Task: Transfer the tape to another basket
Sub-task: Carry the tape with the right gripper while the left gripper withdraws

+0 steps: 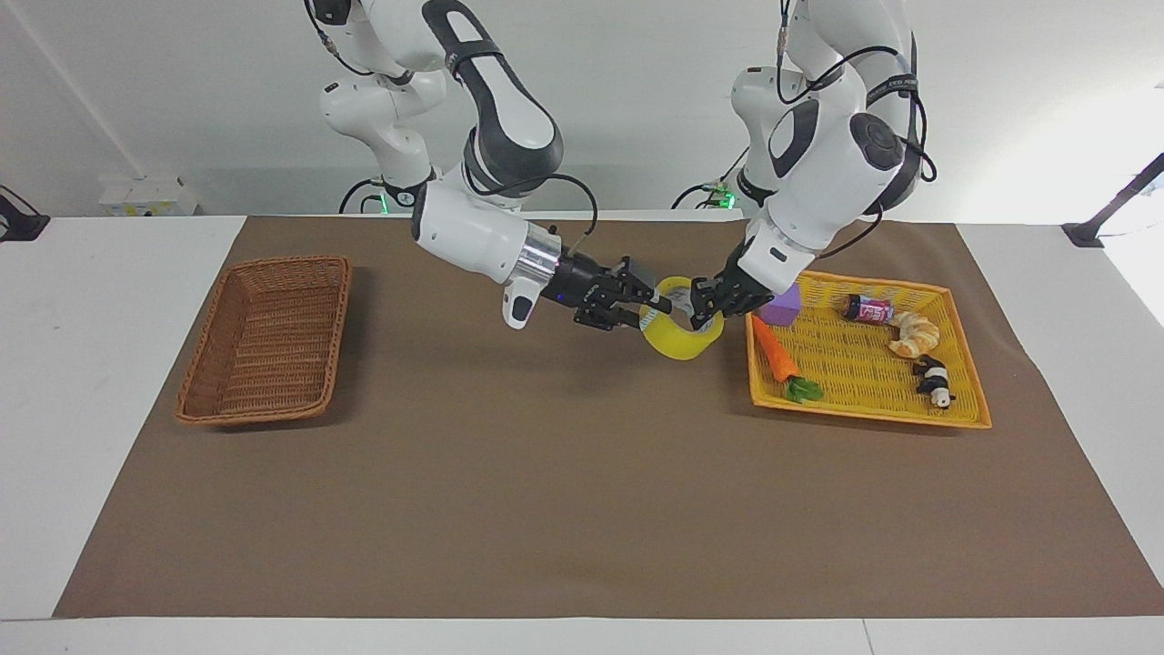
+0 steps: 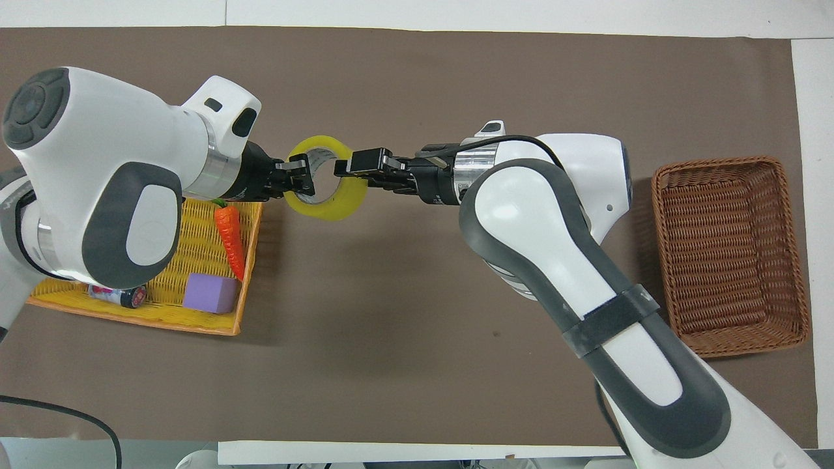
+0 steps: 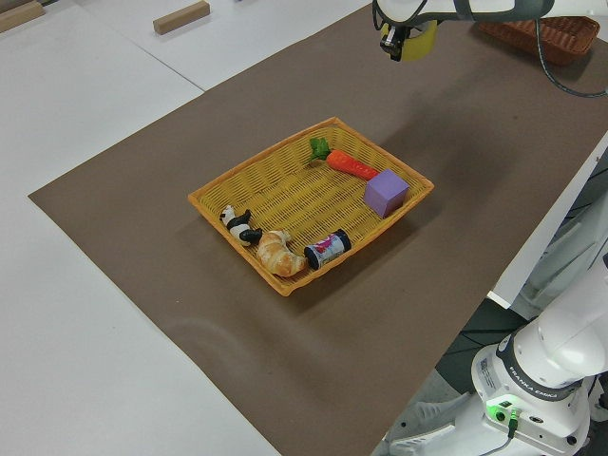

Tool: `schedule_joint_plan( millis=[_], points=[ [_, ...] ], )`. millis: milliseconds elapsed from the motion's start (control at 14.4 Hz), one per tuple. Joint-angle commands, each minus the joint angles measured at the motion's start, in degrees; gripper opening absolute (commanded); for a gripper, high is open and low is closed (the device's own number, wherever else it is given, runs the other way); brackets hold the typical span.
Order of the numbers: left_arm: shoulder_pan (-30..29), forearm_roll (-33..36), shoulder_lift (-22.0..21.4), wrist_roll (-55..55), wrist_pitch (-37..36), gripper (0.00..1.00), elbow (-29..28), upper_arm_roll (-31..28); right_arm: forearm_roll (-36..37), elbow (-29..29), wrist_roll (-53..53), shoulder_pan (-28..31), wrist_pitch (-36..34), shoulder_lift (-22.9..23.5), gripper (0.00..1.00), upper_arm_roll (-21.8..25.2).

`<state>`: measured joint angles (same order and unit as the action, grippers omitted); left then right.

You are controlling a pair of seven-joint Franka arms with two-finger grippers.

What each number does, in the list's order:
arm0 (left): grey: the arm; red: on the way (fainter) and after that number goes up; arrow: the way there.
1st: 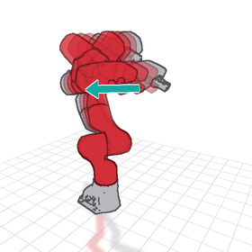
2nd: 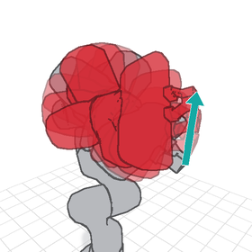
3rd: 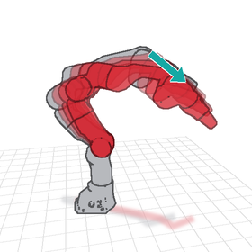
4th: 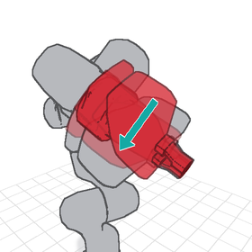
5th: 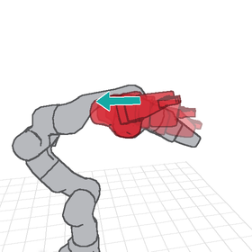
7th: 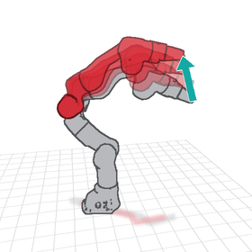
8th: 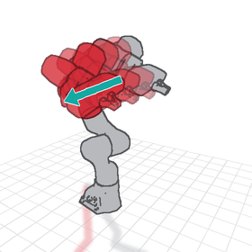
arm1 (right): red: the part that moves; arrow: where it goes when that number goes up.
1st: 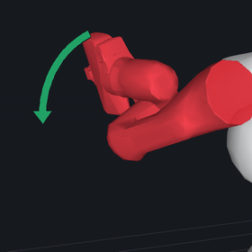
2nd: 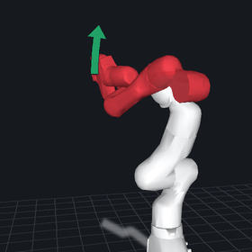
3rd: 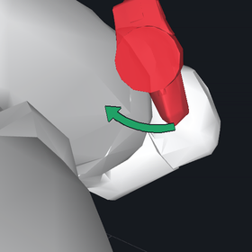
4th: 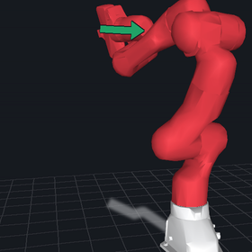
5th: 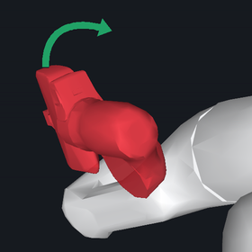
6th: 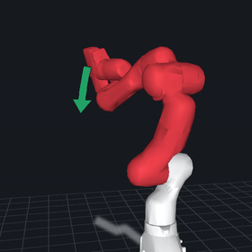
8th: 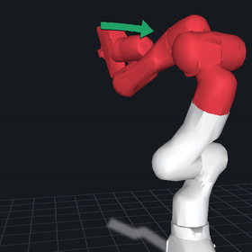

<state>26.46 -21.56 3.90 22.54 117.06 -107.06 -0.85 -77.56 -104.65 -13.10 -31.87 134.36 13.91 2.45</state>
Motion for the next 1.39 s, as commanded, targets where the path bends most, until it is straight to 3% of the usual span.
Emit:
schedule_joint_plan(
  millis=[0, 209, 417, 556, 695, 834, 1182, 1321],
  points=[
    [0.3, 0.3, 0.6, 0.6, 0.4, 0.99, 1.9, 0.1, -0.7, 0.3, -0.5, -0.1, 0.1, 0.3, 0.0, 0.1],
    [-0.7, 0.7, -0.1, 0.8, -2.7, 1.0, 7.3, -0.5, -0.6, 0.1, -0.7, 0.0, -0.1, 0.1, 0.0, 0.2],
    [-5.4, 1.3, -0.7, 0.7, -14.6, 1.0, 14.3, -0.7, -0.4, -0.2, -1.1, 0.4, -0.3, 0.0, 0.0, 0.2],
    [-8.9, 9.5, -1.2, -0.3, -15.8, 1.0, 14.9, -1.3, 1.9, -0.2, -1.0, 2.2, -2.2, -0.5, 0.0, 0.4],
    [-13.9, 15.7, -1.4, -5.8, -17.0, 1.0, 14.7, -1.4, 6.3, -0.2, -1.1, 6.7, -7.6, -0.8, 0.0, 0.4],
    [-17.9, 16.5, -1.4, -9.1, -19.3, 1.0, 15.4, -2.3, 10.2, -0.2, -1.7, 12.1, -13.7, -1.1, 0.0, 0.4],
    [-24.8, 23.0, -3.5, -24.4, -21.1, 1.0, 14.6, -2.8, 19.9, -0.2, -9.7, 31.8, -34.0, -2.0, 0.0, 0.4],
    [-26.7, 23.1, -4.2, -24.7, -21.0, 1.0, 13.5, -2.8, 24.1, -0.1, -13.1, 40.3, -39.6, -2.1, 0.0, 0.4]
  ],
)
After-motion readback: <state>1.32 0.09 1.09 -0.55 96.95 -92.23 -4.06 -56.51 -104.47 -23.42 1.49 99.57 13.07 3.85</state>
